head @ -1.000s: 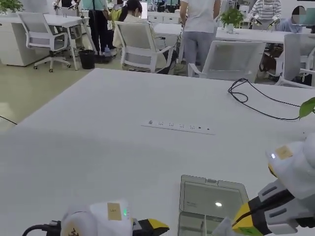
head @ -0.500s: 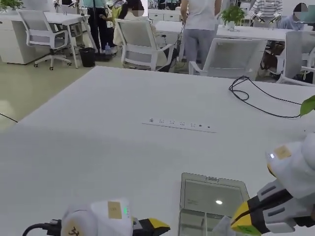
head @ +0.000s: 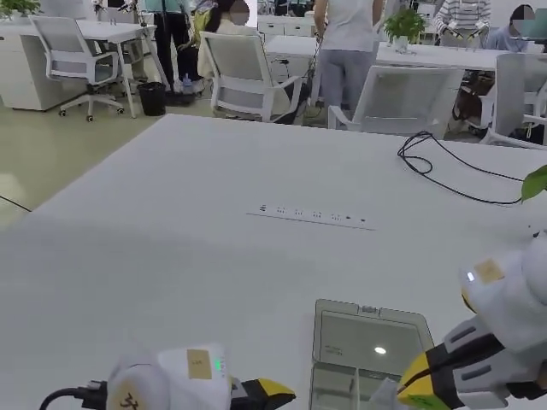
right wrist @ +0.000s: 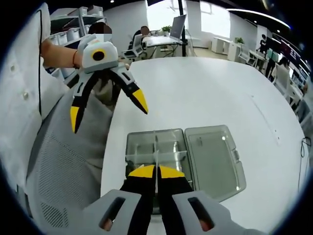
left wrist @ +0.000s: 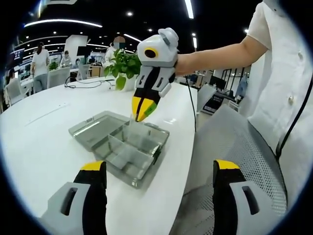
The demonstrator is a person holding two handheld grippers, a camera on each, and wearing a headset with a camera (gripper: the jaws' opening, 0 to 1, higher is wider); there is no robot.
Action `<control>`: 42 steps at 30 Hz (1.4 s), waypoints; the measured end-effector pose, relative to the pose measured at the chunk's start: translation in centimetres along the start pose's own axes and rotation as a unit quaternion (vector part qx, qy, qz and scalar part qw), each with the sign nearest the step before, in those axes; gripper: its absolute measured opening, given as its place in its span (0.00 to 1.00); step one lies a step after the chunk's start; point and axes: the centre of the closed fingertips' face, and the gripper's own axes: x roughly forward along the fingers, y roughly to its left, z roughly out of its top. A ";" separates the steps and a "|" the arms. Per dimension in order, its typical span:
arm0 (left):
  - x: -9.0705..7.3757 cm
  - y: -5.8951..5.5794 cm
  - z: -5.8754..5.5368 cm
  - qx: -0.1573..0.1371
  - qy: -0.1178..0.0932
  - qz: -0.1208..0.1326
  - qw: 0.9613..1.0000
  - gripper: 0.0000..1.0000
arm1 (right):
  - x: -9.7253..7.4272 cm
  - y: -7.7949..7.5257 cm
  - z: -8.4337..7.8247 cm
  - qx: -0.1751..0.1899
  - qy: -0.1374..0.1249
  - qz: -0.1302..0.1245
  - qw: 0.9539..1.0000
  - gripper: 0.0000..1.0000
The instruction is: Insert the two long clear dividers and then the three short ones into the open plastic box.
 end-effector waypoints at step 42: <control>0.1 0.0 -0.7 -0.002 0.008 -0.004 1.000 0.96 | 4.7 0.1 -2.5 -0.041 0.085 0.017 0.995 0.03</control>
